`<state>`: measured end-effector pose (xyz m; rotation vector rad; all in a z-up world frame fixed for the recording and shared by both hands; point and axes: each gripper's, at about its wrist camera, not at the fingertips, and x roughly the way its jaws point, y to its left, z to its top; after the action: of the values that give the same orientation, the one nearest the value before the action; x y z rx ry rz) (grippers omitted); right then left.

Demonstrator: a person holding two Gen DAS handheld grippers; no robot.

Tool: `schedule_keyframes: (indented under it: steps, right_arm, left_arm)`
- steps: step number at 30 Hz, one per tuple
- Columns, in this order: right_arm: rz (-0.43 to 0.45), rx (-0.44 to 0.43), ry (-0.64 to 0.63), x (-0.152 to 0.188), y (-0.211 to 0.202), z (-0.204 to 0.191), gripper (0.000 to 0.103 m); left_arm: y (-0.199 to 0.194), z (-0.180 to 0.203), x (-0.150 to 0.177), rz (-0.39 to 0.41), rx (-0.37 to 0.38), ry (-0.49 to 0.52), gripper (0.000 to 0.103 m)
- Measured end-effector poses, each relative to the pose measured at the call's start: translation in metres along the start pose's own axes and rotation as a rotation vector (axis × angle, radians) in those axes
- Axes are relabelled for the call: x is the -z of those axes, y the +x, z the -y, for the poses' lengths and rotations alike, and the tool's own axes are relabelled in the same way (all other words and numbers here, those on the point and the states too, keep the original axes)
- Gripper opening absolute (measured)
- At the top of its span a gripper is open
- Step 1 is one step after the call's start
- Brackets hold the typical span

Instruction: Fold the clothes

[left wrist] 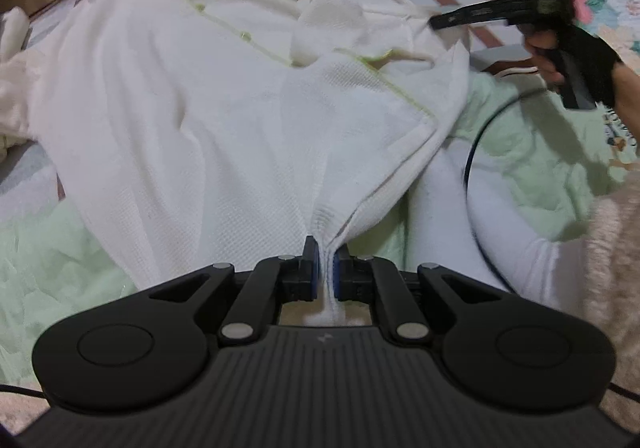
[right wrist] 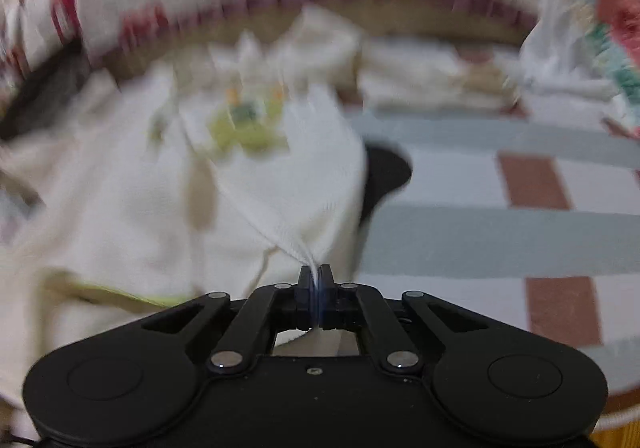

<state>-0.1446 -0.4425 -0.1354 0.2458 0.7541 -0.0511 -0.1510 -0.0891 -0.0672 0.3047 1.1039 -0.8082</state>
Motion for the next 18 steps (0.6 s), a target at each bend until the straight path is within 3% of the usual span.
schedule_keyframes:
  steps: [2, 5, 7, 10, 14, 18]
  right_arm:
    - [0.101, 0.05, 0.021, 0.009, -0.057, 0.0, 0.002]
    - [0.169, 0.077, 0.166, 0.04, -0.123, 0.016, 0.002]
    - [0.142, 0.084, 0.257, 0.069, -0.129, 0.033, 0.002]
    - [0.055, 0.126, 0.295, 0.102, -0.114, 0.041, 0.001]
    - [0.029, 0.142, 0.279, 0.109, -0.107, 0.042, 0.002]
    - [0.035, 0.131, 0.284, 0.104, -0.105, 0.048, 0.002]
  left_arm:
    - [-0.009, -0.004, 0.002, 0.005, 0.007, -0.003, 0.006]
    - [-0.012, -0.011, 0.005, -0.014, 0.021, -0.012, 0.006]
    - [-0.012, -0.014, 0.007, -0.028, 0.025, -0.024, 0.009]
    - [-0.015, -0.02, 0.009, -0.039, 0.022, -0.046, 0.015]
    - [-0.04, -0.032, 0.016, 0.003, -0.053, -0.089, 0.039]
    - [-0.047, -0.045, 0.022, -0.003, -0.123, -0.142, 0.043]
